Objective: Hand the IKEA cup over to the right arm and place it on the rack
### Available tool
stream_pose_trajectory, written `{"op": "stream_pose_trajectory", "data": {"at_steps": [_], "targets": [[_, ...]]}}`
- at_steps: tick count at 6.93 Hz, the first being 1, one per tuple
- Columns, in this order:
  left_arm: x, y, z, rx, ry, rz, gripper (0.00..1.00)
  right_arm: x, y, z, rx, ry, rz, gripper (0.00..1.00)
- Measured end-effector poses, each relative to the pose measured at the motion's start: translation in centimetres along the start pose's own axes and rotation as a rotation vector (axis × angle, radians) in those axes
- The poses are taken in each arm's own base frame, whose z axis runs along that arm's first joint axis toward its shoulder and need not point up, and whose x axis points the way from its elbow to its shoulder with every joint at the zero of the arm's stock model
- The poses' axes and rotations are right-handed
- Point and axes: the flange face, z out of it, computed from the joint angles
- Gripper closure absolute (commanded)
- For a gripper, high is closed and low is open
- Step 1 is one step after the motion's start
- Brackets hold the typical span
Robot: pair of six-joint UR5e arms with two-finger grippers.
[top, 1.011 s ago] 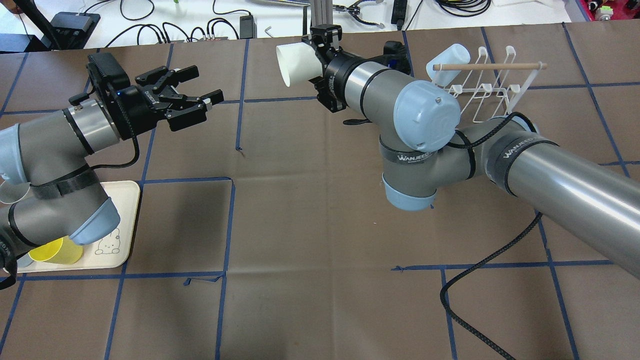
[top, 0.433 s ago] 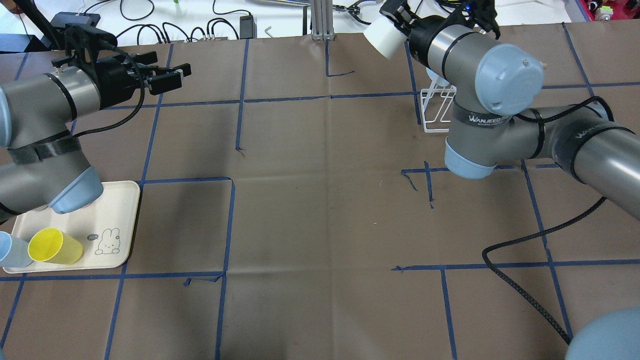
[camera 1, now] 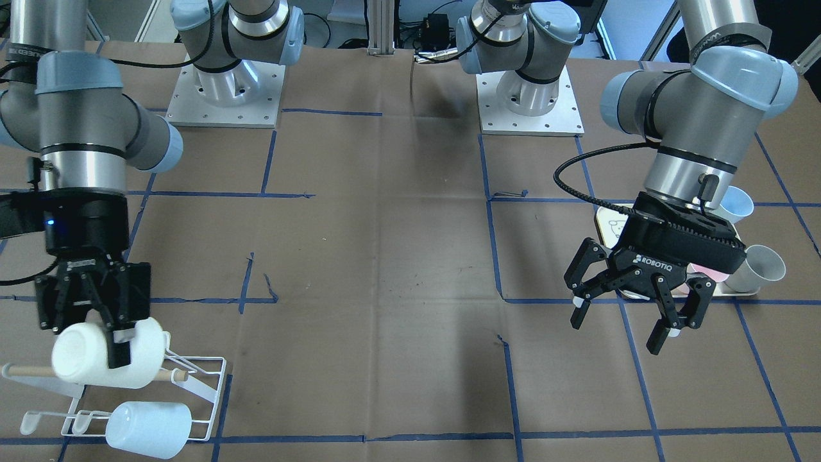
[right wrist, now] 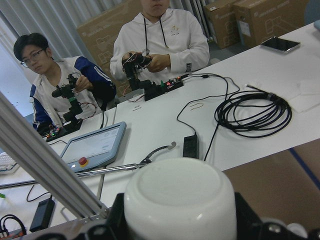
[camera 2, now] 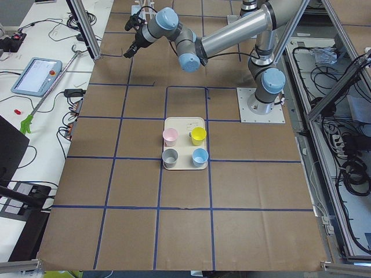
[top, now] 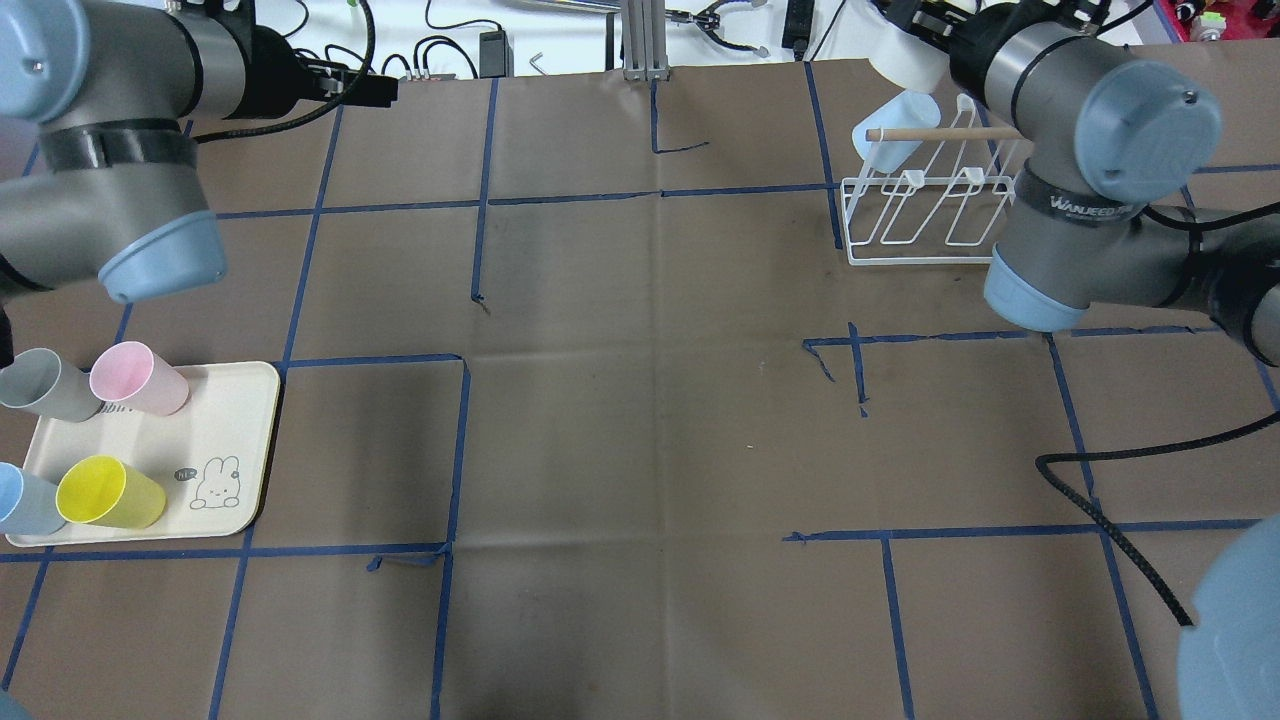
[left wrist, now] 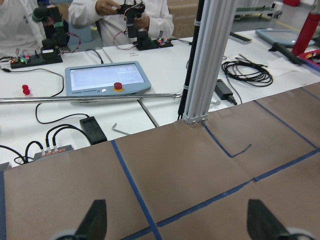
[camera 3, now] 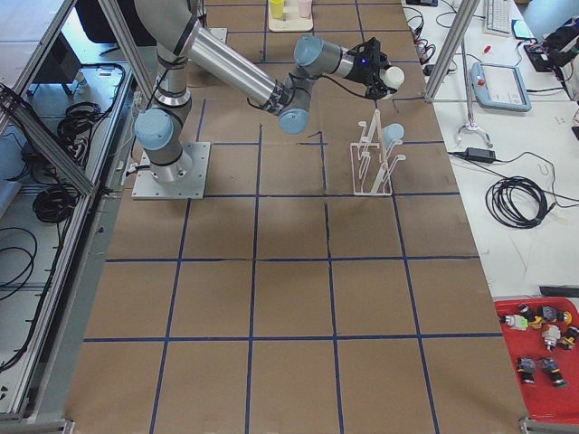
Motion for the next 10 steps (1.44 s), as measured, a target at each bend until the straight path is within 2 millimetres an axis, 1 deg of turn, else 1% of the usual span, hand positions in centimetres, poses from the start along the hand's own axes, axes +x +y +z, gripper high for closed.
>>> {"op": "stream_pose_trajectory", "data": {"at_steps": [1,2,3,4,5,6,7,10], "targets": [[0.8,-1.7,-0.8,-0.121,-0.034,-0.042,0.01,2.9,-1.7,0.4,0.024,0.041,-0.088,0.9],[1.7,-2.2,-1.8,-0.259,-0.057,-0.073,0.01,4.9,-3.0,1.5,0.036,0.074,-0.172,0.9],[3.1,-1.8,-2.9,-0.396,-0.058,-0.133,0.01,6.9,-3.1,3.6,0.027,0.123,-0.236,0.9],[5.0,-0.9,-4.3,-0.513,-0.056,-0.205,0.01,8.7,-2.7,5.5,0.011,0.181,-0.267,0.9],[6.8,0.1,-6.2,-0.582,-0.066,-0.235,0.01,9.8,-2.1,6.8,-0.004,0.22,-0.282,0.9],[7.7,1.2,-8.0,-0.625,-0.079,-0.241,0.01,10.5,-1.4,7.7,-0.018,0.244,-0.286,0.9],[8.0,2.1,-8.7,-0.647,-0.084,-0.241,0.01,11.1,-0.7,8.3,-0.032,0.258,-0.284,0.9],[7.8,3.7,-8.4,-0.673,-0.086,-0.253,0.01,11.5,0.9,8.9,-0.058,0.276,-0.277,0.9]]}}
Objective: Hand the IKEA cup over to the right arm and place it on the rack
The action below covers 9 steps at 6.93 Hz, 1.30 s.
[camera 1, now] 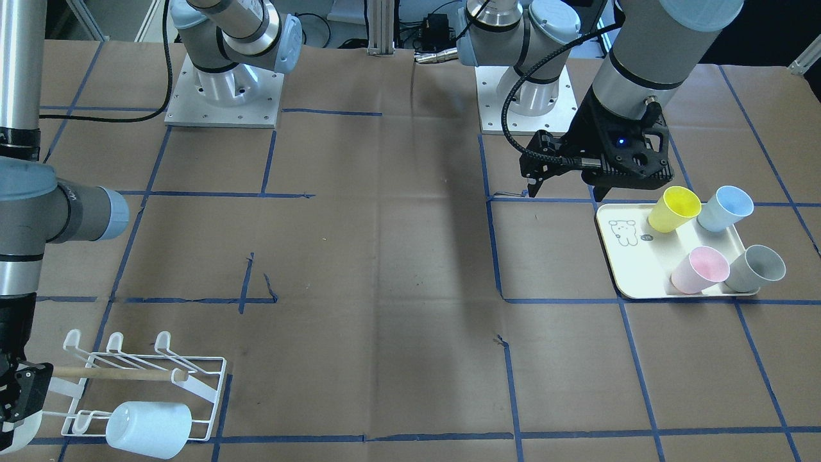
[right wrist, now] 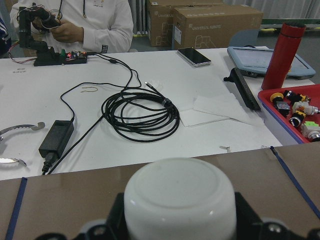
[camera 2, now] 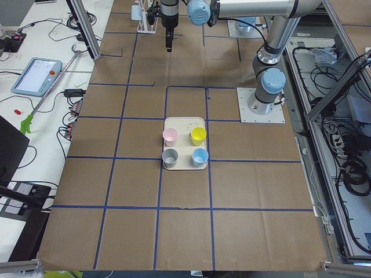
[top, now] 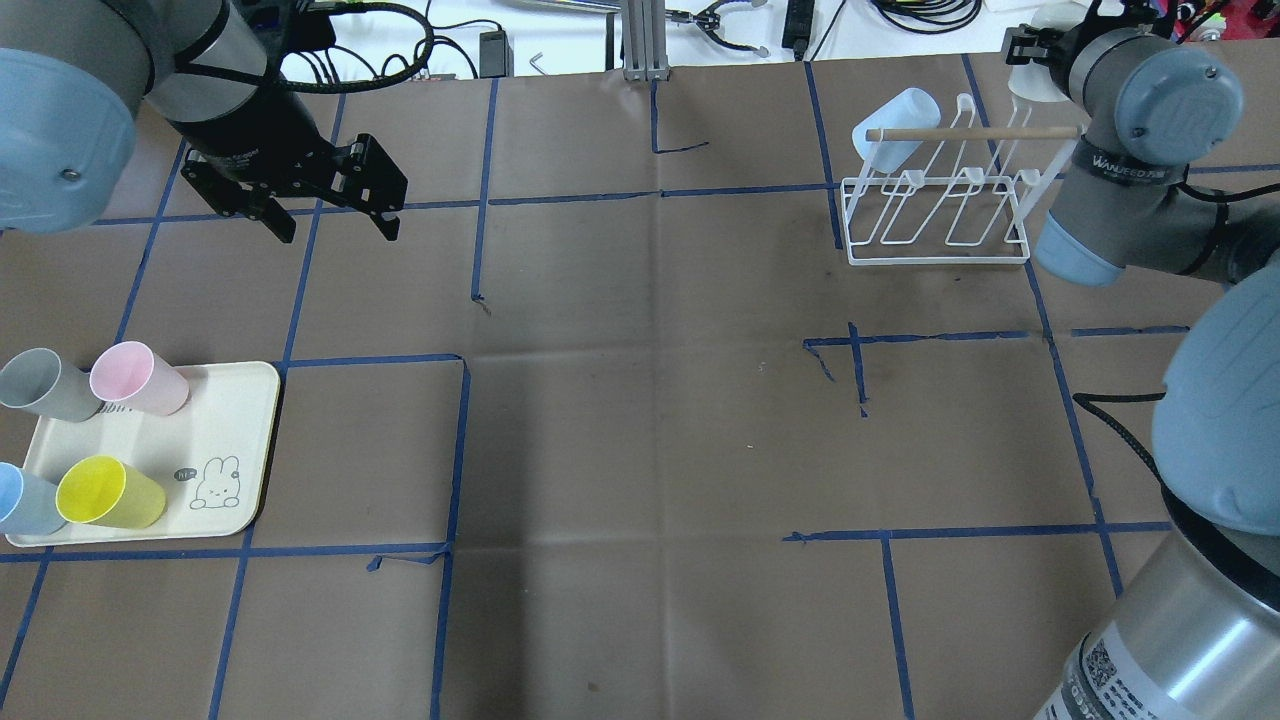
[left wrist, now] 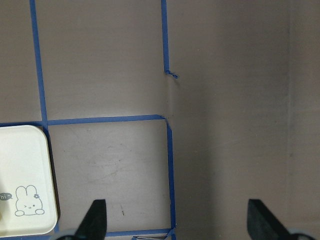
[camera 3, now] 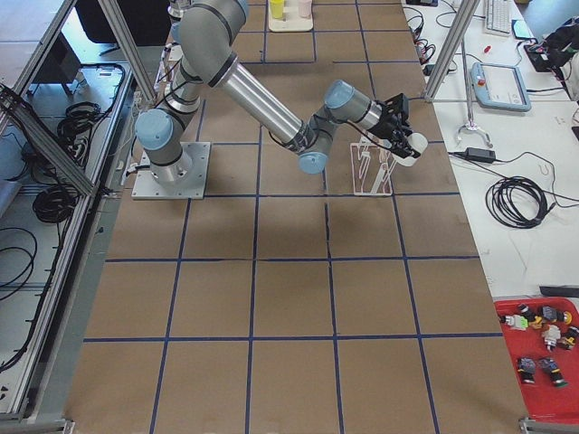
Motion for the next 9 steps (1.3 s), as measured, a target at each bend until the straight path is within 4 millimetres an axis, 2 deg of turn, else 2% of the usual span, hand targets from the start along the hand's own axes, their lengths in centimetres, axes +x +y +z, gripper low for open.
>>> {"op": "stream_pose_trajectory", "data": {"at_steps": [1,2,4,5,9], "targets": [[0.0,0.0,0.2,0.001,0.0,-0.003,0.01,-0.1,0.6,0.0,-0.012,0.003,0.002,0.89],[0.0,-0.1,0.2,0.011,-0.001,-0.004,0.01,-0.3,1.3,0.0,-0.024,0.003,0.005,0.83],[-0.4,-0.2,-0.2,0.032,-0.048,-0.007,0.01,-0.5,2.0,-0.1,-0.036,-0.004,0.008,0.09],[-0.7,-0.1,-0.5,0.038,-0.078,-0.011,0.01,-0.6,1.9,-0.2,-0.027,-0.011,0.01,0.0],[-0.3,0.0,-1.1,0.053,-0.076,-0.011,0.01,-0.9,1.0,-0.8,-0.013,-0.016,0.017,0.0]]}}
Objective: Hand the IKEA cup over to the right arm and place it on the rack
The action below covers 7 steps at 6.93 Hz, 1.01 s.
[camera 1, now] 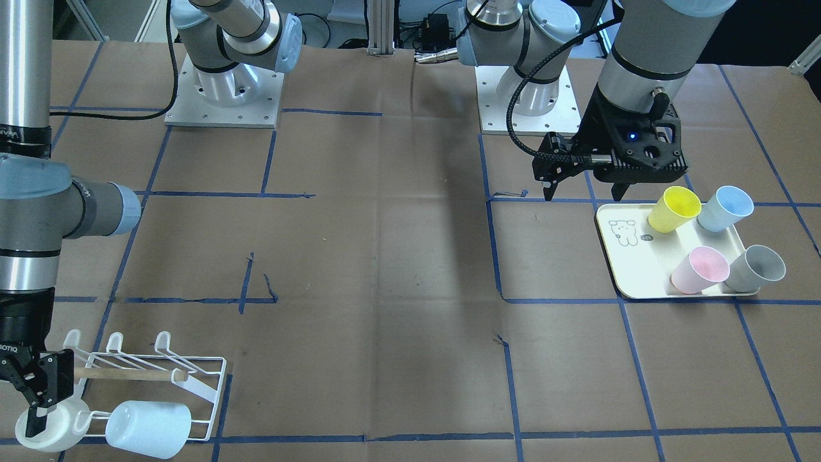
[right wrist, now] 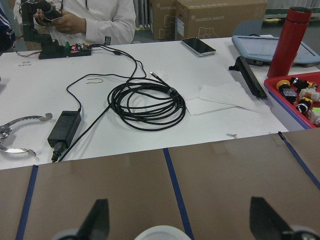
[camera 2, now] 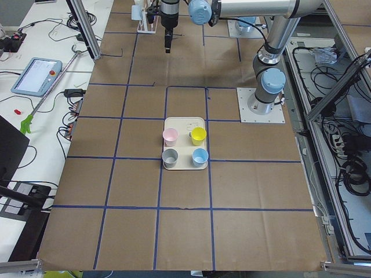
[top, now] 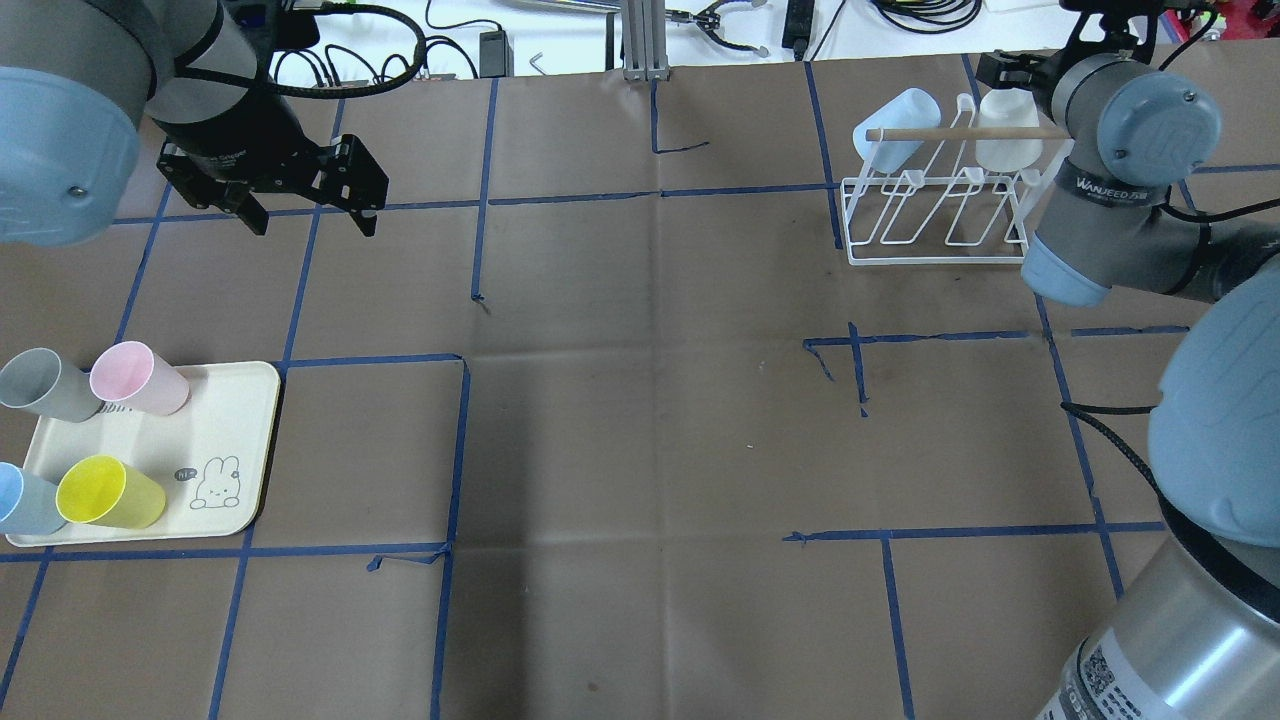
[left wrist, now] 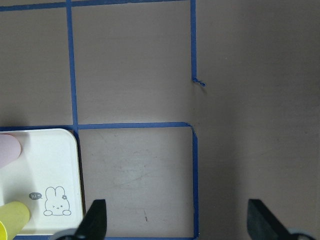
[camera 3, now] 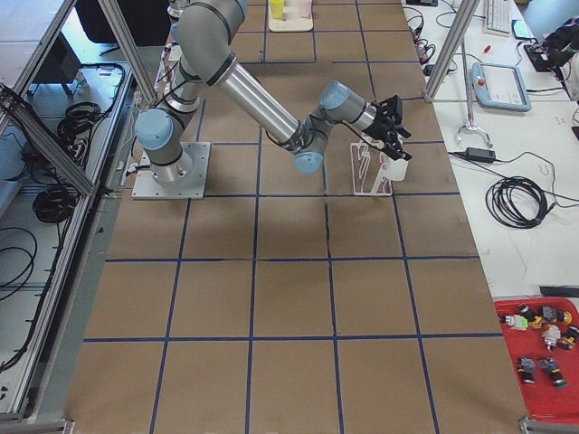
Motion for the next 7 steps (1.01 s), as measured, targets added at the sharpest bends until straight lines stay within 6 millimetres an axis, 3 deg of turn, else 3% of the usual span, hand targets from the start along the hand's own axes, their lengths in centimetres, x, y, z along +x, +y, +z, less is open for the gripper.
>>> {"op": "stream_pose_trajectory", "data": {"at_steps": [3,7], "targets": [[0.4,0.0,0.0,0.003,0.029,-0.01,0.01,-2.0,-3.8,-4.2,0.023,-0.02,-0.02,0.0],[0.4,0.1,0.1,0.001,0.03,-0.009,0.01,-7.7,-6.5,-10.5,-0.186,-0.104,-0.057,0.0]]}}
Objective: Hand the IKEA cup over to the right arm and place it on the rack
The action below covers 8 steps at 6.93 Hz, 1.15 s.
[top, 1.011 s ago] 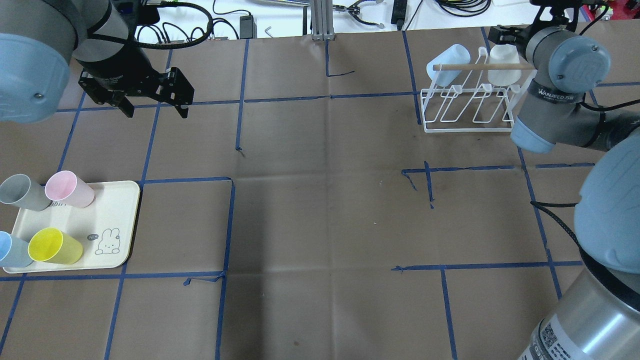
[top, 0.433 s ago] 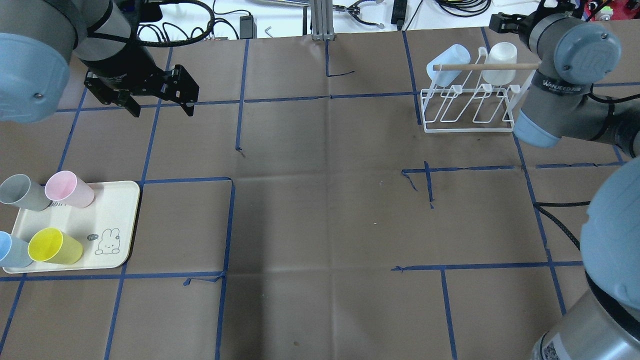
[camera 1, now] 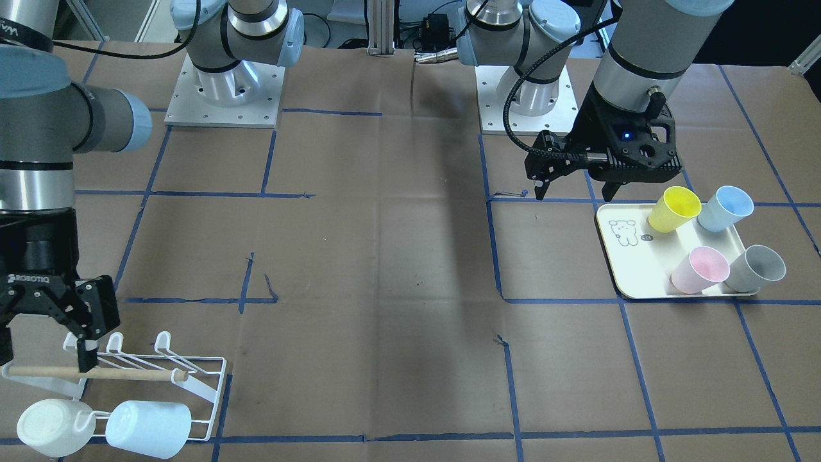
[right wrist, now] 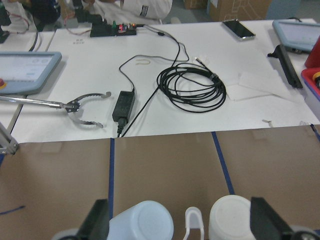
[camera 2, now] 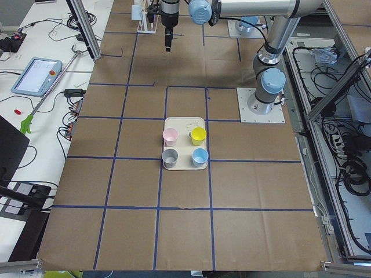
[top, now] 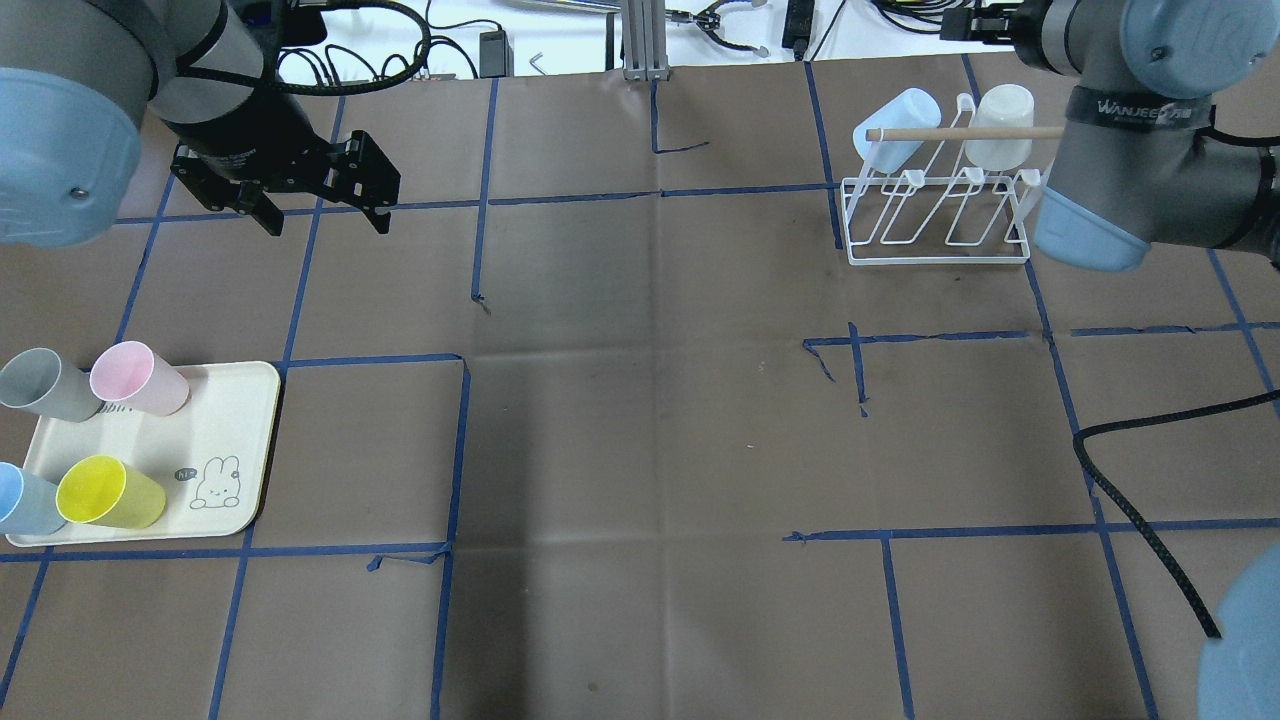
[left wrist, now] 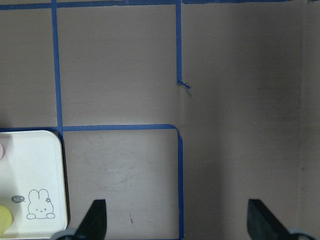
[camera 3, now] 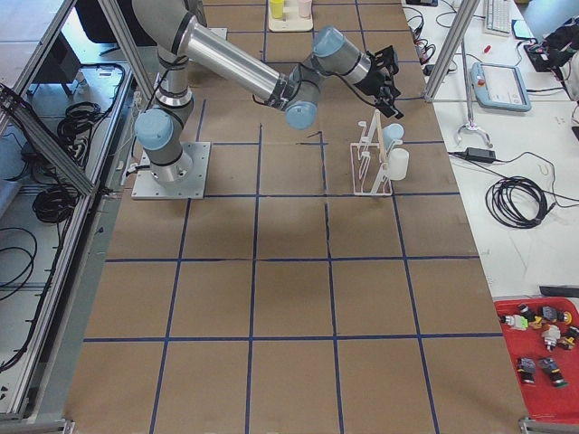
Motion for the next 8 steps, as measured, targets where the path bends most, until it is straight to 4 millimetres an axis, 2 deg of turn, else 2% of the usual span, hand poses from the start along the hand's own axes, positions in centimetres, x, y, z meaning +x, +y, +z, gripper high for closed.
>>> {"op": "stream_pose_trajectory", "data": {"at_steps": [3,5,8], "targets": [[0.0,0.0,0.1,-0.001,0.001,0.0,0.01,-5.6,-0.1,-4.8,-0.184,-0.065,-0.048,0.0],[0.0,0.1,0.0,-0.001,0.001,0.0,0.01,-6.9,0.6,-6.5,-0.335,-0.082,-0.057,0.0],[0.0,0.1,-0.1,0.001,0.001,-0.001,0.01,-7.4,1.7,-13.1,-0.542,-0.09,-0.049,0.0]]}}
